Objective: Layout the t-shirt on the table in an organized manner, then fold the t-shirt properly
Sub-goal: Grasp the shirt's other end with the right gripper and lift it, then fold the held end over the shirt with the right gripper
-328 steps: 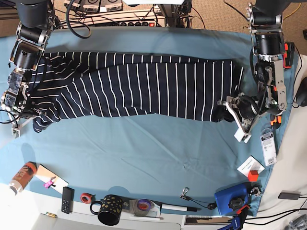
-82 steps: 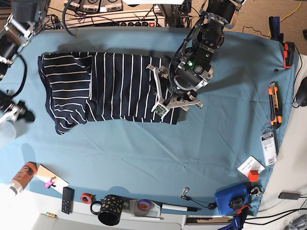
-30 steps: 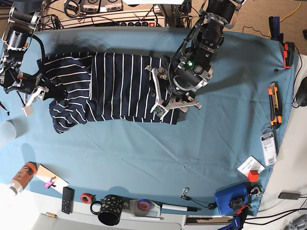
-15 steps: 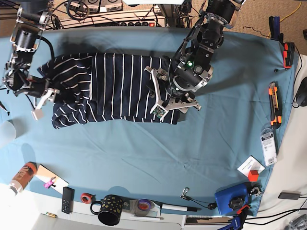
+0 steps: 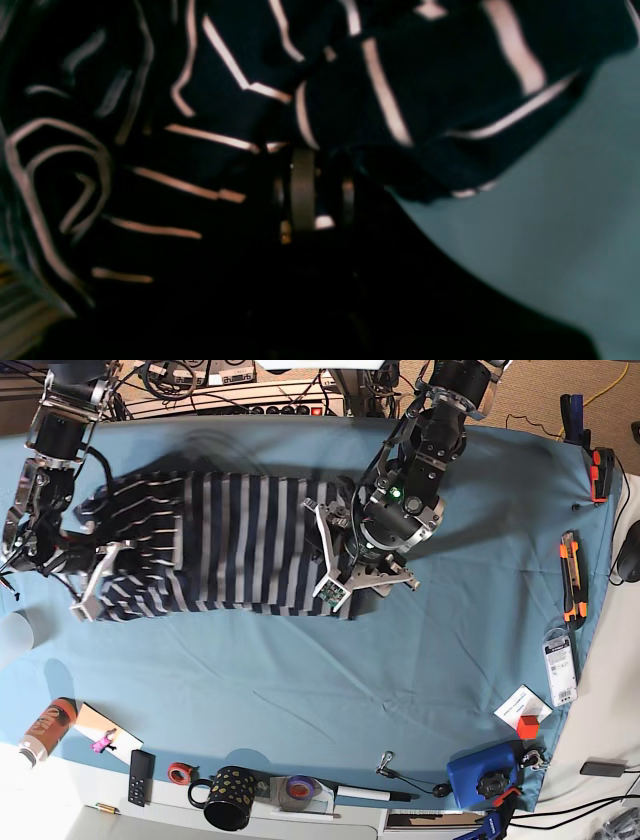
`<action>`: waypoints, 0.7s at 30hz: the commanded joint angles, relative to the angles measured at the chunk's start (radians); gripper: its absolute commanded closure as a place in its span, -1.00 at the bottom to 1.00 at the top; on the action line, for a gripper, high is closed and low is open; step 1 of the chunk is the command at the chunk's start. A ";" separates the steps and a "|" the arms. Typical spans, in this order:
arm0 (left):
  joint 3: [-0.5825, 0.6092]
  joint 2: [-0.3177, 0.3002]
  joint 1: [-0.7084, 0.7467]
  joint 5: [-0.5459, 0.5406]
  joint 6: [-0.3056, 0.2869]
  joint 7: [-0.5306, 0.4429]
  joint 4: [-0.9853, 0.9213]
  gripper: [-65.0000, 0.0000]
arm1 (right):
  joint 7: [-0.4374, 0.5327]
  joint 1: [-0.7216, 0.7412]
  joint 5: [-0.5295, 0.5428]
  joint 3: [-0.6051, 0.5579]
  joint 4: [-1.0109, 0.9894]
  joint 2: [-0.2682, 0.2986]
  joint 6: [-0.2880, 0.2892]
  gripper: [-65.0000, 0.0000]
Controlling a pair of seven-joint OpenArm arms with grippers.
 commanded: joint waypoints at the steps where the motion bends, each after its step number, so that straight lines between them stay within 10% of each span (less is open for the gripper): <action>1: 0.000 0.009 -0.015 -0.029 0.000 -0.005 0.018 -0.13 | 0.034 0.016 -0.040 0.016 0.015 0.042 0.001 1.00; 6: 0.000 0.009 -0.014 -0.132 0.000 0.018 0.087 -0.12 | 0.131 0.016 -0.209 0.026 0.010 0.075 -0.032 1.00; 21: -0.061 0.008 0.084 -0.046 0.001 0.049 0.225 -0.12 | 0.098 0.002 -0.127 0.143 0.181 0.086 -0.080 1.00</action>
